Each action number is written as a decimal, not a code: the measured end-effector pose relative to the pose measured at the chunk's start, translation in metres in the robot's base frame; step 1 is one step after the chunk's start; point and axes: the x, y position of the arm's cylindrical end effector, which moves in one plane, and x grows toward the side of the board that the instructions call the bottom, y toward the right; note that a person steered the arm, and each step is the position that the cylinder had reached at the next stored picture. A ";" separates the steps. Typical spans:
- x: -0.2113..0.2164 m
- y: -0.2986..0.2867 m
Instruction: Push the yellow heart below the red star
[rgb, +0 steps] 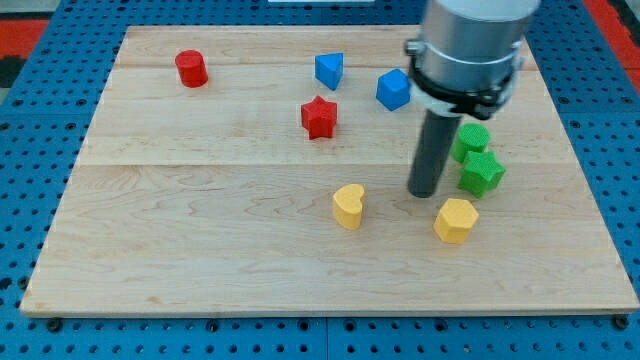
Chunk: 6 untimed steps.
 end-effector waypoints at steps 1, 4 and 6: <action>-0.016 -0.022; -0.019 -0.010; -0.016 -0.015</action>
